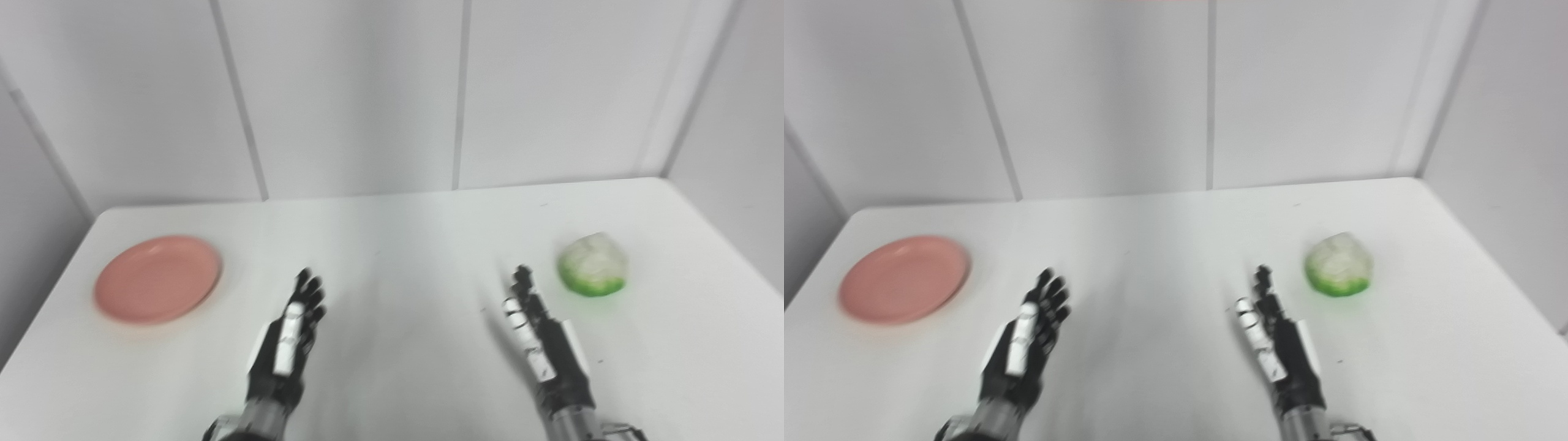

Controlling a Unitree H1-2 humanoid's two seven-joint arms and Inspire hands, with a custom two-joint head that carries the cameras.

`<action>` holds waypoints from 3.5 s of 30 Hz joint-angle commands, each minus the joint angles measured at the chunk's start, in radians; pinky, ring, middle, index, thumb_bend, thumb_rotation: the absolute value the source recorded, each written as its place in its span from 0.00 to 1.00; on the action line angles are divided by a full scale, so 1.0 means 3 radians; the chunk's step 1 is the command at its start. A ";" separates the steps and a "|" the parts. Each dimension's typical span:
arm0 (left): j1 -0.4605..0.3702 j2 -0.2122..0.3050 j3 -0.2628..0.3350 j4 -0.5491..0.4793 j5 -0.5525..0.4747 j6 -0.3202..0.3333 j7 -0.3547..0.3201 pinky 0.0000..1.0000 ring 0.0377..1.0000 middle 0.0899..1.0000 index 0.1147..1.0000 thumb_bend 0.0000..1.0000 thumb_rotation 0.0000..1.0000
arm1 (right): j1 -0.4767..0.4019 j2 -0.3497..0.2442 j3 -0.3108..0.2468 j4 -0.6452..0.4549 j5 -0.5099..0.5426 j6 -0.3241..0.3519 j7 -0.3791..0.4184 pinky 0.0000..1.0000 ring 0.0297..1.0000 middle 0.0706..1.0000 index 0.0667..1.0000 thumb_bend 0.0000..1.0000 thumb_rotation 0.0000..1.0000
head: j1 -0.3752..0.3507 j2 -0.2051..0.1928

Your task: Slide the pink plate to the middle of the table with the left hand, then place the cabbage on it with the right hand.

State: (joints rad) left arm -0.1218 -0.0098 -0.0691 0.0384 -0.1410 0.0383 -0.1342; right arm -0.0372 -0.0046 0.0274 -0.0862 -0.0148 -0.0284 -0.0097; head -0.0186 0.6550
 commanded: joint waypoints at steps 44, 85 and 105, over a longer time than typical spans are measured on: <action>-0.0205 -0.0041 0.0178 -0.0179 -0.0095 -0.0280 -0.0014 1.00 1.00 1.00 1.00 0.65 1.00 | 0.0010 0.0004 -0.0014 0.0103 0.0161 -0.0211 0.0067 1.00 1.00 1.00 1.00 0.55 0.83 | 0.0418 -0.0645; -0.2317 0.1741 0.1052 0.2923 0.0076 -0.1365 0.0269 0.67 0.65 0.64 0.64 0.74 1.00 | 0.0136 -0.0049 -0.0042 -0.0035 0.0277 -0.0240 0.0104 1.00 1.00 1.00 1.00 0.38 0.86 | 0.0881 -0.0988; -0.2402 0.1923 0.0916 0.4046 0.0063 -0.1686 0.0159 0.72 0.71 0.69 0.68 0.78 1.00 | 0.0172 -0.0091 -0.0047 -0.0166 0.0285 -0.0130 0.0142 1.00 1.00 1.00 1.00 0.37 0.83 | 0.0901 -0.0953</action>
State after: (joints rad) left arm -0.7976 0.5401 0.2040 1.2694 -0.1226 -0.4220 -0.1034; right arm 0.0173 -0.0271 0.0163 -0.1142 0.0671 -0.0748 0.0269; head 0.2531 0.3681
